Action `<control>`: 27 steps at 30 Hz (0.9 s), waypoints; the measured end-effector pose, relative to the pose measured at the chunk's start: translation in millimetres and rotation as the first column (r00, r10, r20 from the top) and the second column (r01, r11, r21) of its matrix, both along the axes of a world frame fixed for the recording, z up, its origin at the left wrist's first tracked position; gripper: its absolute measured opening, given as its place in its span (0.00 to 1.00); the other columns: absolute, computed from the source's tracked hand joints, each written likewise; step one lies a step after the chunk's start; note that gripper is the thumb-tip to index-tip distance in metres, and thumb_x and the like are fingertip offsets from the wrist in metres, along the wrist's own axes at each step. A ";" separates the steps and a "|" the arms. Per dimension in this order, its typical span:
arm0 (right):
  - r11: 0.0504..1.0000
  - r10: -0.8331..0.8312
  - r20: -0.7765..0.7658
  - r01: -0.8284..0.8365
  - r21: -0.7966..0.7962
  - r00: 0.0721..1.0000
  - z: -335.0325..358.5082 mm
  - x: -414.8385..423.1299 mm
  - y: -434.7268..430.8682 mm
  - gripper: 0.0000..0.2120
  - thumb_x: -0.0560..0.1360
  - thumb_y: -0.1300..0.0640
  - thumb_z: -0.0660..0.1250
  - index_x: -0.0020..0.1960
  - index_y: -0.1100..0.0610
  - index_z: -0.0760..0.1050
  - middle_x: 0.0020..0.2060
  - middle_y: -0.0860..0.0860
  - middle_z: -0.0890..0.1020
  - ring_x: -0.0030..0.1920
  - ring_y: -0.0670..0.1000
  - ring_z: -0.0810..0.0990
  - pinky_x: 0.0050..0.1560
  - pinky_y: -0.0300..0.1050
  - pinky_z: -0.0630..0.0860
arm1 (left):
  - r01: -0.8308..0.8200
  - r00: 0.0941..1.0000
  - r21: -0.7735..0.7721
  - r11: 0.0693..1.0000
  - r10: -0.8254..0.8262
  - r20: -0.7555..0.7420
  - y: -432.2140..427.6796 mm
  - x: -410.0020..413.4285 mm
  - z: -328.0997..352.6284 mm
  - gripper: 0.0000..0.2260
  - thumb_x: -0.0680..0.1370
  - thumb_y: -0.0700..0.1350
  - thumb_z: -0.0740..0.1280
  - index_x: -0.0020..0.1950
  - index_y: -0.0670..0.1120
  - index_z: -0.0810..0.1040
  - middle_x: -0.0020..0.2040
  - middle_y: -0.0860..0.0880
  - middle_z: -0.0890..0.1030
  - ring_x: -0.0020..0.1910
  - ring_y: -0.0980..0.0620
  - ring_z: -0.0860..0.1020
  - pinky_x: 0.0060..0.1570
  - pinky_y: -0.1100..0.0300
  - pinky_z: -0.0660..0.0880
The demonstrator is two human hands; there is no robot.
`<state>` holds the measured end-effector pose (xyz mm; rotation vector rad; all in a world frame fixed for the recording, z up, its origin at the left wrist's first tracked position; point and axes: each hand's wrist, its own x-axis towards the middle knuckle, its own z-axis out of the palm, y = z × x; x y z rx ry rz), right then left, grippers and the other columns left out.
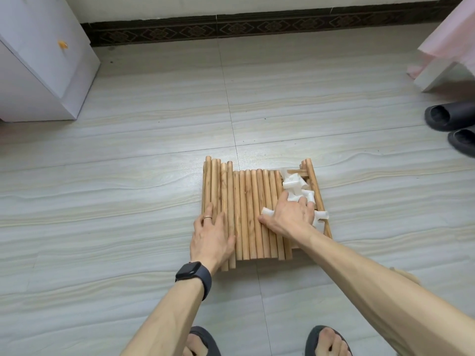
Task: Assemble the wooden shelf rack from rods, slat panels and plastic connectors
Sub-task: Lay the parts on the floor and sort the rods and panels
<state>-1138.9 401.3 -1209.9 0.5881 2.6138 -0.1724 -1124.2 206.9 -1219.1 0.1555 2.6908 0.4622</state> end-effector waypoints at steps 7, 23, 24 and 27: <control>0.995 -0.034 -0.070 0.027 -0.094 0.997 -9.8 -0.6 7.5 0.46 0.74 0.33 0.66 0.77 0.57 0.47 0.58 0.58 0.82 0.71 0.63 0.69 0.70 0.63 0.58 | -0.291 0.956 0.050 0.955 0.288 0.051 -7.9 -28.3 5.6 0.28 0.79 0.49 0.65 0.76 0.44 0.61 0.69 0.40 0.68 0.66 0.39 0.71 0.58 0.46 0.73; 0.988 -0.055 -0.063 0.045 -0.146 0.997 -17.9 8.3 8.8 0.32 0.79 0.41 0.60 0.74 0.57 0.54 0.49 0.54 0.83 0.62 0.60 0.76 0.59 0.57 0.61 | -0.175 0.985 -0.005 0.985 0.175 -0.008 -14.0 -37.0 11.0 0.14 0.79 0.48 0.64 0.60 0.42 0.67 0.46 0.44 0.77 0.45 0.41 0.77 0.42 0.52 0.75; 0.983 -0.070 -0.052 0.060 -0.173 0.996 -17.8 8.1 7.4 0.29 0.80 0.43 0.59 0.73 0.57 0.55 0.48 0.53 0.82 0.60 0.60 0.77 0.58 0.57 0.61 | -0.170 0.986 0.014 0.985 0.170 -0.001 -12.4 -34.9 13.6 0.14 0.79 0.48 0.64 0.61 0.42 0.67 0.45 0.46 0.76 0.43 0.43 0.76 0.41 0.53 0.74; 0.966 -0.122 -0.039 0.110 -0.235 0.992 -16.5 7.1 5.8 0.28 0.79 0.51 0.59 0.75 0.58 0.54 0.48 0.52 0.80 0.60 0.61 0.77 0.60 0.57 0.61 | -0.178 0.984 0.075 0.981 0.175 0.044 -7.8 -26.9 24.0 0.17 0.79 0.50 0.65 0.64 0.43 0.67 0.47 0.46 0.77 0.44 0.45 0.77 0.41 0.53 0.75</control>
